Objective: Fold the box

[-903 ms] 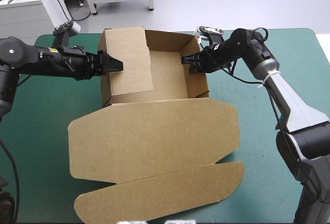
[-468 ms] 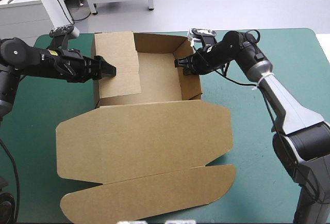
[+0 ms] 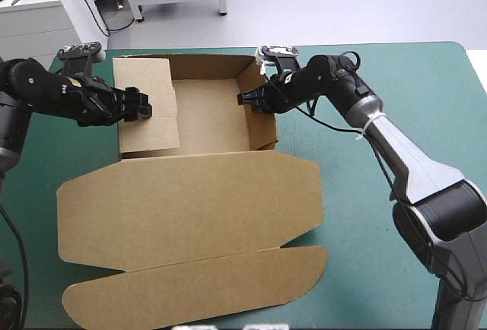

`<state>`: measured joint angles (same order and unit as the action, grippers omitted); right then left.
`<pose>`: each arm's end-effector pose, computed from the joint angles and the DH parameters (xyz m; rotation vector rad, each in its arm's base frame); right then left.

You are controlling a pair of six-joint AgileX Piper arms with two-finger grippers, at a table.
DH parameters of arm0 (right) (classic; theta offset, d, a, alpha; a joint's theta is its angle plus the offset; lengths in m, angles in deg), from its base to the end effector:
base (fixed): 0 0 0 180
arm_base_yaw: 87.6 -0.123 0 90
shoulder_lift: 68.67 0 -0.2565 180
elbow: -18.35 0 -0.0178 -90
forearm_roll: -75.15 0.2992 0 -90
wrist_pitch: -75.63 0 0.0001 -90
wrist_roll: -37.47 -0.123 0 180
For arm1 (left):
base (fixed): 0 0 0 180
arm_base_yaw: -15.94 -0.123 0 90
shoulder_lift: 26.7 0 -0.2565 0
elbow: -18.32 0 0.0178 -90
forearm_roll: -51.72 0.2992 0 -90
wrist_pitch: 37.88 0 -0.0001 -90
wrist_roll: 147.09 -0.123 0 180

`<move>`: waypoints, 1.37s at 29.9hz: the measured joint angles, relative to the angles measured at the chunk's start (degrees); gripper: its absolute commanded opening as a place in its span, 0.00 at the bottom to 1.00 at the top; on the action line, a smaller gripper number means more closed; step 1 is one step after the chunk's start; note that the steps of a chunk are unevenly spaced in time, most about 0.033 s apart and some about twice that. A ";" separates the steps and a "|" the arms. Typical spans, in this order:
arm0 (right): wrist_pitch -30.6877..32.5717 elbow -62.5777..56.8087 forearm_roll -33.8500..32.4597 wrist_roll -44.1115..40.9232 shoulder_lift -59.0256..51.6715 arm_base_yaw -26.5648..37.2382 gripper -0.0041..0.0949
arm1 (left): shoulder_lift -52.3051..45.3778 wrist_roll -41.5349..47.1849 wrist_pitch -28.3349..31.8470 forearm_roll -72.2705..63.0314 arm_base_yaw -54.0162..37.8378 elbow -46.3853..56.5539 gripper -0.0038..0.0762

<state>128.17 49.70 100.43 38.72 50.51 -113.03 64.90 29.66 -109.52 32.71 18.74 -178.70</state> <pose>0.4349 0.2530 0.2906 -0.3949 2.4363 0.7326 0.3552 -0.0555 0.3800 0.1217 2.5183 -0.4380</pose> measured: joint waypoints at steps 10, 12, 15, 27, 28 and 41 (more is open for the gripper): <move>1.54 0.00 -1.51 -0.11 0.00 -0.11 0.04 | 2.55 7.25 -0.01 13.52 7.97 0.00 0.64; 2.02 0.00 -2.10 -0.11 0.00 -0.11 0.04 | 3.51 9.58 -0.01 14.06 8.44 0.00 0.64; 2.52 0.00 -2.76 -0.24 0.00 -0.11 0.04 | 4.52 11.59 -0.01 14.34 8.51 0.00 0.56; 3.45 0.00 -5.13 -0.58 0.00 -0.11 0.04 | 6.61 10.87 -0.06 18.54 8.74 0.00 0.04; 3.72 0.00 -5.13 -0.74 0.00 -0.11 0.04 | 6.84 10.99 -0.06 19.45 8.95 0.00 0.04; 14.64 0.40 -21.85 -8.20 -5.00 -0.78 0.04 | 11.08 15.64 0.19 22.37 16.35 0.00 0.04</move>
<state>142.81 50.10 78.58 30.51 45.51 -113.80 75.98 45.31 -109.33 55.08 35.09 -178.70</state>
